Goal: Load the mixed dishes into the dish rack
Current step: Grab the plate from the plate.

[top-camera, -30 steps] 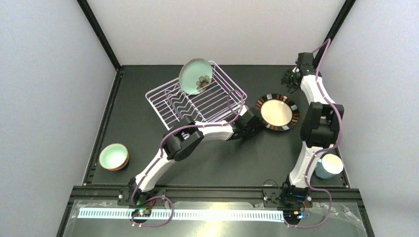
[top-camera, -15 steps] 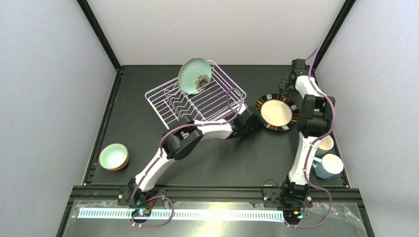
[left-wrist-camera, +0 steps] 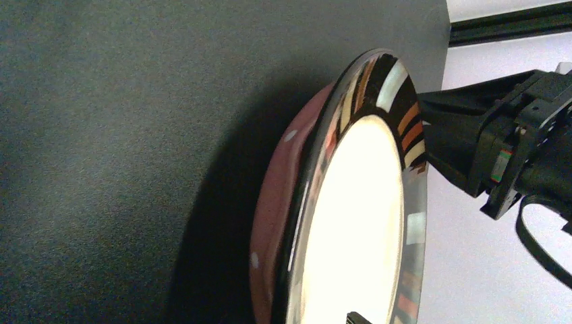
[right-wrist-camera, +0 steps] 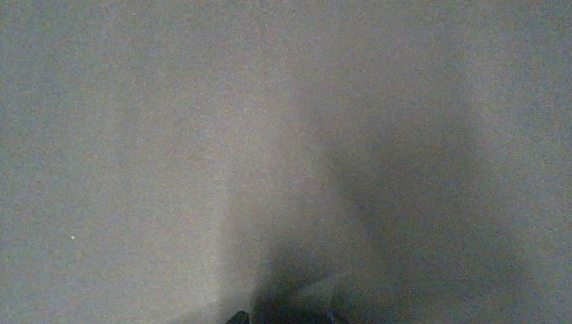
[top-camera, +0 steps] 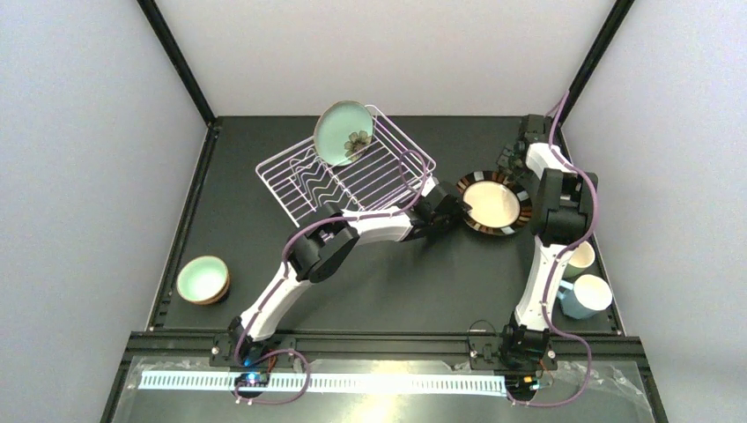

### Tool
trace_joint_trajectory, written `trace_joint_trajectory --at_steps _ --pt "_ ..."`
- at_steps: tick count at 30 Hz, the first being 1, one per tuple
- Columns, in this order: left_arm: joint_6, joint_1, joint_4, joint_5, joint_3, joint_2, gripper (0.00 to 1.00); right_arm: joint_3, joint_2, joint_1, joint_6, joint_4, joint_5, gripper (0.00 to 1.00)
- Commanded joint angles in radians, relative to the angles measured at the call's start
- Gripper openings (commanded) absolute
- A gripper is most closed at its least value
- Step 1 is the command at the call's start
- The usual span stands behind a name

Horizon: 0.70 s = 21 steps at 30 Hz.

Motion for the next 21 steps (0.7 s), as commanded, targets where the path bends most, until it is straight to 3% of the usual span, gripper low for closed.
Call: trace_joint_trajectory --at_steps 1,21 --pt "0.016 0.021 -0.013 0.009 0.043 0.011 0.99 -0.058 -0.043 0.004 0.001 -0.048 -0.024 0.65" --pt "0.022 -0.006 -0.011 0.057 0.093 0.043 0.98 -0.188 -0.149 0.013 0.002 -0.027 -0.063 0.65"
